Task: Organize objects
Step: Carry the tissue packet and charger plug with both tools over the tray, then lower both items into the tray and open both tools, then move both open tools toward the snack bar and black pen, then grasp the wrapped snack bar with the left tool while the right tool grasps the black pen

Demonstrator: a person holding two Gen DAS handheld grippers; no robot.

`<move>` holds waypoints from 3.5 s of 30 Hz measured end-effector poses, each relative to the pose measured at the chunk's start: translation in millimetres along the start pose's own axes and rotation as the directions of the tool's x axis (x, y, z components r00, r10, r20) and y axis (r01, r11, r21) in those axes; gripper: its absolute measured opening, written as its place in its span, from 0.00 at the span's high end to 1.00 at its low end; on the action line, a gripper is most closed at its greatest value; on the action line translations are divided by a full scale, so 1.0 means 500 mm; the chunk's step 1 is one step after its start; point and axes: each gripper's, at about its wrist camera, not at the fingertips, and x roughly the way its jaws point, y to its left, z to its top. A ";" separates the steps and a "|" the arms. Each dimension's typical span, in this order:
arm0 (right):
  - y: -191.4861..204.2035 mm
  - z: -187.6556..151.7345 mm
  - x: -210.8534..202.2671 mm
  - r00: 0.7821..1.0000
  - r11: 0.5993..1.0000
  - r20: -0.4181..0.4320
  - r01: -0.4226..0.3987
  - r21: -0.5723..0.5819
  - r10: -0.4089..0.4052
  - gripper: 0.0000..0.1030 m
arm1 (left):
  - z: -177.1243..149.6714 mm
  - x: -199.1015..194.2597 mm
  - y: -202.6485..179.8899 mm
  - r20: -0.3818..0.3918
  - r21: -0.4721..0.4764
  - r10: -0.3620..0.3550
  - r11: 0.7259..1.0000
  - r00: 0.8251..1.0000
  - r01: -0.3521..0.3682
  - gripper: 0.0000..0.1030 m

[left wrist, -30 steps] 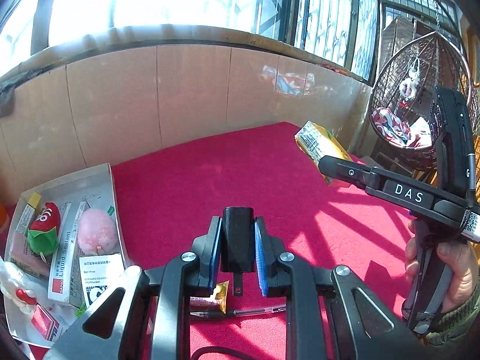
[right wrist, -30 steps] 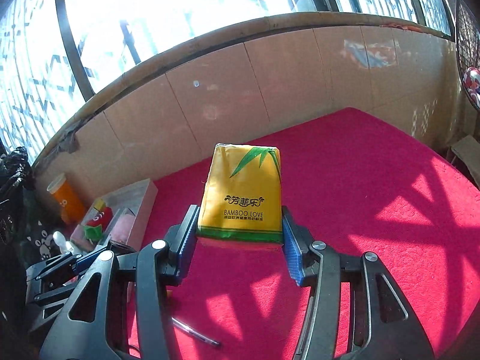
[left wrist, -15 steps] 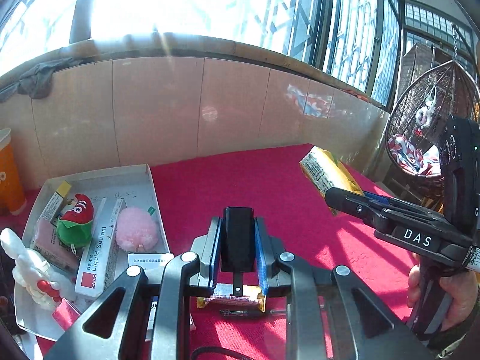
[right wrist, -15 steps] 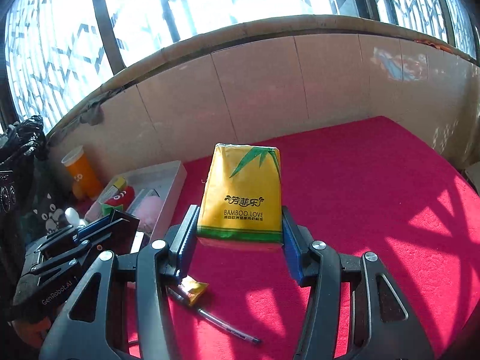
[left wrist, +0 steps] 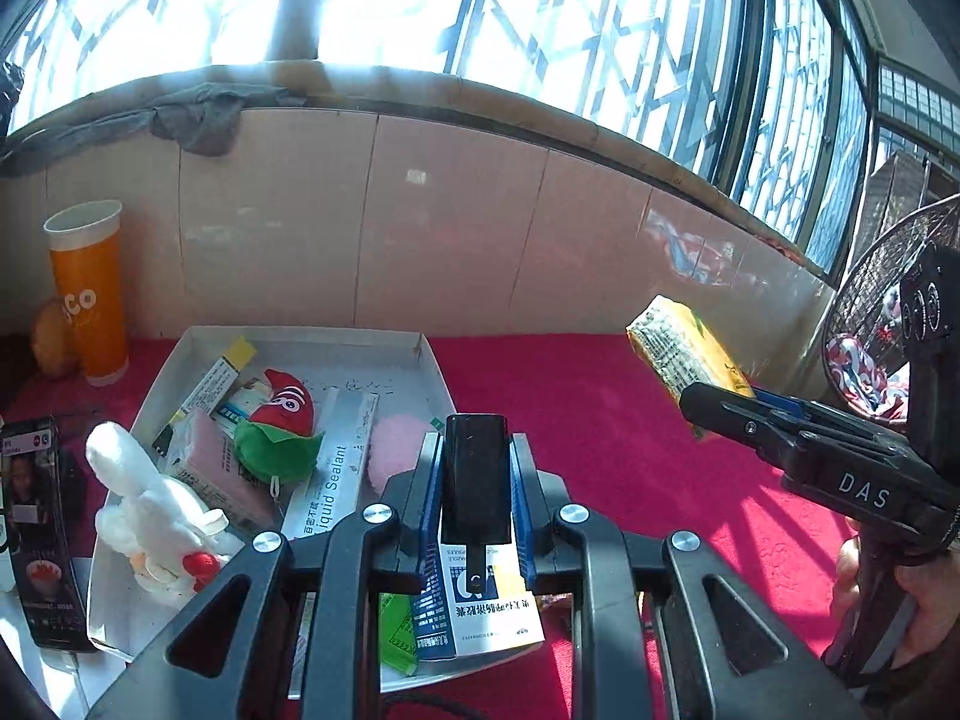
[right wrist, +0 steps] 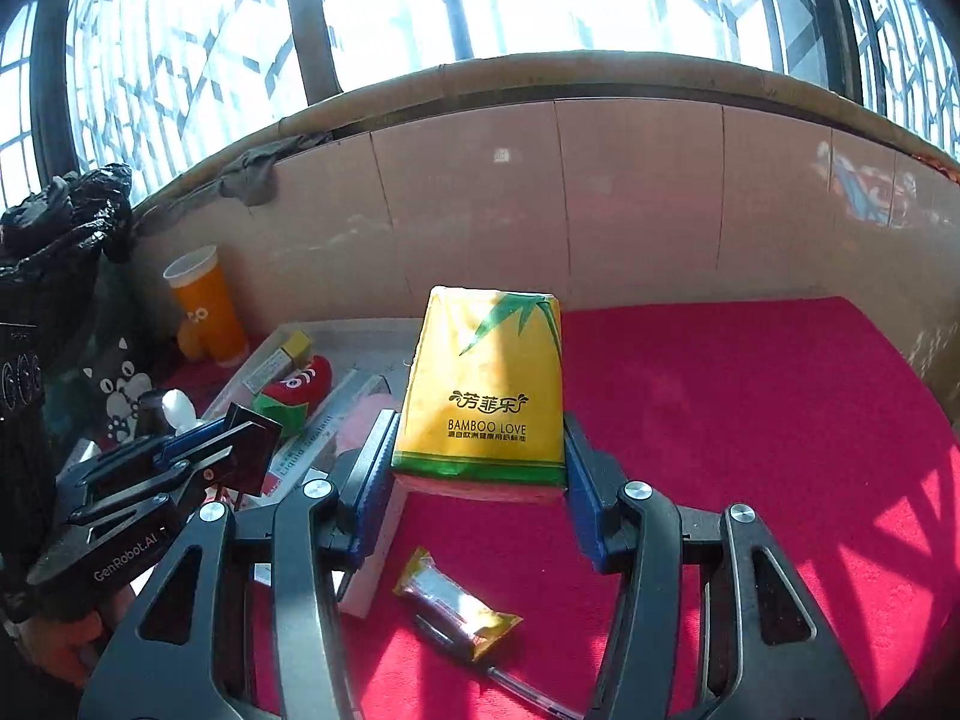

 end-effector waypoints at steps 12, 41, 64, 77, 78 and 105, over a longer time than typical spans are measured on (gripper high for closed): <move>0.090 0.041 0.091 0.995 0.996 -0.070 -0.078 -0.041 0.075 0.51 | -0.008 -0.012 0.131 0.018 -0.116 0.091 0.989 0.996 -0.088 0.81; 0.102 0.066 0.119 0.993 0.993 0.002 -0.118 -0.014 0.118 0.20 | 0.005 -0.035 0.140 0.111 -0.148 0.156 0.979 0.981 -0.139 0.00; -0.076 -0.232 0.078 0.904 0.915 -0.397 -0.287 -0.285 0.159 0.55 | -0.029 0.012 -0.062 -0.092 0.289 -0.151 0.942 0.984 0.171 0.00; -0.066 -0.276 0.049 0.884 0.878 -0.441 -0.327 -0.351 0.153 0.92 | -0.077 0.117 -0.189 -0.378 0.592 -0.098 0.739 0.920 0.322 0.00; -0.082 -0.279 0.037 0.887 0.890 -0.433 -0.319 -0.326 0.159 0.92 | -0.090 0.123 -0.199 -0.392 0.626 -0.074 0.709 0.917 0.325 0.00; -0.324 -0.291 -0.109 0.969 0.969 -0.148 -0.172 0.178 0.199 0.92 | -0.145 0.218 -0.237 -0.615 0.569 0.028 0.708 0.788 0.419 0.82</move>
